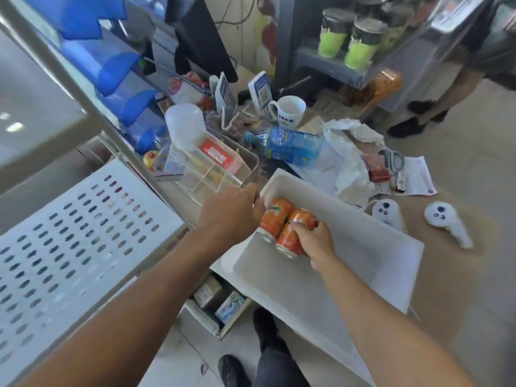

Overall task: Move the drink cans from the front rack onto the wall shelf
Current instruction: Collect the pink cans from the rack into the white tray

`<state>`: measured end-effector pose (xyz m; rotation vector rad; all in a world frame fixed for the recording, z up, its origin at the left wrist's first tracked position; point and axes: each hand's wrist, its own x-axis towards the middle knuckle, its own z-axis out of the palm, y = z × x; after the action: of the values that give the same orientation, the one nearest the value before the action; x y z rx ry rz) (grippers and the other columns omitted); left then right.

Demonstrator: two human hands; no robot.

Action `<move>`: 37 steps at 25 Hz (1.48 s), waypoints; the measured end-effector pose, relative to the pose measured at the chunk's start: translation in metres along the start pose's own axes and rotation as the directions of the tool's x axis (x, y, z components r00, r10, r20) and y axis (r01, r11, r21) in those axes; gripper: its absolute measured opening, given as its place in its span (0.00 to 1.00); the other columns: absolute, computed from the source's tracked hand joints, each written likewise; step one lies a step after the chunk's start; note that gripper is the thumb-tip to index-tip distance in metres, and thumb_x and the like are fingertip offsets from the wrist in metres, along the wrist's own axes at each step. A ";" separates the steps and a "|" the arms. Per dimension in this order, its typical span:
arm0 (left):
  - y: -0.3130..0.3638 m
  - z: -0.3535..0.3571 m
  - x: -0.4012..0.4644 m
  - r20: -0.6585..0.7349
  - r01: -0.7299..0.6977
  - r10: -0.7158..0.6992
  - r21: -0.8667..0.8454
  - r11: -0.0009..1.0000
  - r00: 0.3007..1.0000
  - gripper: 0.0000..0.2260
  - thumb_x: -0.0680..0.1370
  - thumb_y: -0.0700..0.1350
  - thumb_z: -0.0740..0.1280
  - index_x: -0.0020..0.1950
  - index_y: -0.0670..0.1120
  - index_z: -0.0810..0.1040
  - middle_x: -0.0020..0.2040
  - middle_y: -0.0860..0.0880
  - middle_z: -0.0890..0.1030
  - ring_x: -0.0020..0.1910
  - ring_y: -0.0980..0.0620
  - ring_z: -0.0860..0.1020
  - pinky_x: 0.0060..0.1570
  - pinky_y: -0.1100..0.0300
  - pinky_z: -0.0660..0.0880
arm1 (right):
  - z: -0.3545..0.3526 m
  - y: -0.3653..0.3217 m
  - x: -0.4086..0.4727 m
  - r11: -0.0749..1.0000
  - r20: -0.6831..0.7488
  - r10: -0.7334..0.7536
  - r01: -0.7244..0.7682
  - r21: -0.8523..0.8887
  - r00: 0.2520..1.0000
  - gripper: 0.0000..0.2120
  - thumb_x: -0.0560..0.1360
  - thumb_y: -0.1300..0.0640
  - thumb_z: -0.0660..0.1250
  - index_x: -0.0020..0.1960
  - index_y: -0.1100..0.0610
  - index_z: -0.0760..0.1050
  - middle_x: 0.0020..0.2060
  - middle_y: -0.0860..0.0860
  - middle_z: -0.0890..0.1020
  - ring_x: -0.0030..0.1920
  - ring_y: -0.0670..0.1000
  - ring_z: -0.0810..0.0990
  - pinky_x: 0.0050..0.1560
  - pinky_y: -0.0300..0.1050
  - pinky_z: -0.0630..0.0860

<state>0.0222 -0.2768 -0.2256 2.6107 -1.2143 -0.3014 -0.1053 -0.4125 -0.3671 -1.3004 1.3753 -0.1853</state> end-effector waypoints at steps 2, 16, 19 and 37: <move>0.000 0.003 0.004 0.011 -0.005 0.006 -0.010 1.000 1.000 0.12 0.81 0.55 0.55 0.50 0.50 0.74 0.43 0.49 0.80 0.40 0.47 0.78 0.42 0.49 0.78 | 0.003 0.002 0.009 1.000 -0.027 0.009 -0.009 0.007 1.000 0.29 0.62 0.44 0.76 0.57 0.55 0.73 0.52 0.53 0.81 0.50 0.55 0.82 0.55 0.55 0.80; -0.004 -0.012 -0.003 0.019 -0.030 0.030 -0.020 0.999 0.999 0.12 0.82 0.54 0.55 0.54 0.50 0.75 0.44 0.51 0.81 0.40 0.51 0.78 0.39 0.54 0.78 | -0.001 -0.001 -0.004 0.964 -0.029 -0.134 0.123 -0.234 0.991 0.24 0.72 0.48 0.72 0.64 0.55 0.74 0.58 0.53 0.81 0.56 0.55 0.80 0.60 0.52 0.76; -0.011 -0.023 -0.015 -0.017 -0.016 0.015 -0.038 0.999 1.000 0.12 0.82 0.54 0.55 0.52 0.49 0.75 0.41 0.51 0.80 0.39 0.50 0.78 0.42 0.50 0.79 | -0.001 -0.012 -0.025 0.904 -0.016 -0.262 0.239 -0.356 0.965 0.26 0.73 0.52 0.71 0.69 0.56 0.70 0.62 0.54 0.78 0.61 0.56 0.78 0.63 0.50 0.74; -0.096 -0.179 -0.160 -0.488 0.236 -0.288 -0.167 0.957 0.824 0.10 0.80 0.55 0.58 0.48 0.51 0.75 0.40 0.51 0.80 0.41 0.45 0.76 0.38 0.55 0.67 | 0.079 -0.186 -0.265 -0.086 0.311 -0.950 0.978 -0.189 -0.023 0.18 0.78 0.53 0.65 0.66 0.59 0.73 0.58 0.52 0.77 0.56 0.50 0.77 0.54 0.41 0.72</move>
<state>0.0414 -0.0694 -0.0723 2.5277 -0.6415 0.2695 -0.0180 -0.2391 -0.0964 -2.4530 -0.0229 -0.9229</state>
